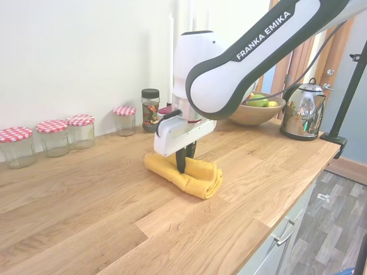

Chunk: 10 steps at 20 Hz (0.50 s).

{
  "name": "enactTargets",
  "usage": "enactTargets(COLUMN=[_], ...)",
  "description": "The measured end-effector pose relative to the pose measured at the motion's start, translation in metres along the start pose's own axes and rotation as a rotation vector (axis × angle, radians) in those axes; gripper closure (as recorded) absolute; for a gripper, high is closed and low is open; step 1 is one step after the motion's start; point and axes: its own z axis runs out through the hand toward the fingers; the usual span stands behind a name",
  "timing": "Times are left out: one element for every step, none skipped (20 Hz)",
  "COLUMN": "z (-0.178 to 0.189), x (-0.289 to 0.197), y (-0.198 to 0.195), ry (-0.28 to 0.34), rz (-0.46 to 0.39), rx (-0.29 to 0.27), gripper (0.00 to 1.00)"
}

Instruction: Wipe the counter

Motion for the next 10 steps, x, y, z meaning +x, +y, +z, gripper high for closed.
enactTargets(z=[0.001,0.002,0.002,0.003,0.004,0.004,0.005,0.005,0.006,0.007], x=[0.012,0.023,0.034,0.045,0.055,0.065,0.074,0.084,0.092,0.099], y=[0.011,0.022,0.032,0.044,0.056,0.067,0.079,0.092,0.102,0.113], ry=[-0.004,-0.008,-0.011,-0.015,-0.018,-0.02,-0.022,-0.024,-0.025,-0.027], rz=[0.014,0.025,0.04,0.055,0.067,0.08,0.094,0.106,0.118,0.131], rx=[0.001,0.003,0.004,0.006,0.008,0.01,0.012,0.013,0.013,0.015], gripper=[1.0,1.0,1.0,1.0,1.0,1.0,1.0,1.0,1.0,1.0])
